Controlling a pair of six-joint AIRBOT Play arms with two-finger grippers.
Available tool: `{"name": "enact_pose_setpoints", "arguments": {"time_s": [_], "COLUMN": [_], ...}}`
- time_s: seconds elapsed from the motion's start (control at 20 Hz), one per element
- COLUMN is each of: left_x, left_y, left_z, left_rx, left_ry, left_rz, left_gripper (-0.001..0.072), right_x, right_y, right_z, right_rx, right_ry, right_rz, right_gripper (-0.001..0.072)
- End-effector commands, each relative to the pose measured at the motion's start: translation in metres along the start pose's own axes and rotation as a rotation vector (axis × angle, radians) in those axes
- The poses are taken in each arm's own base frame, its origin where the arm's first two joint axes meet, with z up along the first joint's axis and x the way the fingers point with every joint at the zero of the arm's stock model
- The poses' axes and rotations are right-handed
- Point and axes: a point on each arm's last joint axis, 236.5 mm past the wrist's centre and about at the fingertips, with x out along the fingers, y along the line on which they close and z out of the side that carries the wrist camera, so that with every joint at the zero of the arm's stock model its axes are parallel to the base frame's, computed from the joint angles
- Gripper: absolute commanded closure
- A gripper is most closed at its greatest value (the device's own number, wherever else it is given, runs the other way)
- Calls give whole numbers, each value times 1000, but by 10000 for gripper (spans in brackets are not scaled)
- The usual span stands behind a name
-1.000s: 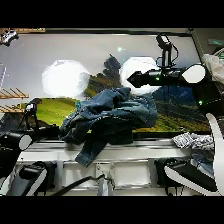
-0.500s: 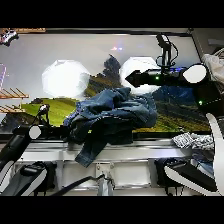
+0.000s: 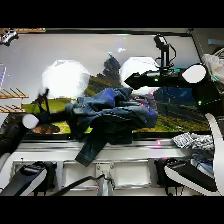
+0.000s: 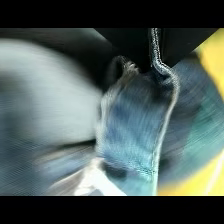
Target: Fold the clothes and pants, and hang the long-sleeved shirts on hangers.
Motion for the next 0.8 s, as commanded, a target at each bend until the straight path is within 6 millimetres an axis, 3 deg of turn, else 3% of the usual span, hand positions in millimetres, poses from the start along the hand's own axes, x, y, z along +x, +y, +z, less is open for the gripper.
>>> {"name": "enact_pose_setpoints", "arguments": {"time_s": [0.0,0.05,0.1,0.15,0.2,0.3,0.4,0.6,0.75], "left_x": [-104,-148,-183,-209,-222,-229,-223,-219,-218], "left_y": [-52,-73,-90,-103,-114,-129,-138,-154,-163], "left_z": [149,188,211,225,228,222,211,201,196], "left_rx": [217,251,267,280,292,318,337,364,380], "left_ry": [-451,-592,-682,-734,-747,-736,-696,-673,-664], "left_rz": [-10,-26,-49,-68,-85,-114,-133,-168,-189], "left_gripper": [683,683,683,683,683,684,683,683,683], "right_x": [13,20,27,33,38,42,46,52,49], "right_y": [17,25,33,40,49,62,70,87,100], "right_z": [-8,-7,-3,2,11,29,42,49,64], "right_rx": [-56,-73,-90,-105,-122,-109,-59,-32,-47], "right_ry": [32,26,7,-20,-60,-147,-212,-246,-277], "right_rz": [30,38,43,44,44,43,46,75,95], "right_gripper": [79,78,61,18,18,18,17,17,17]}}
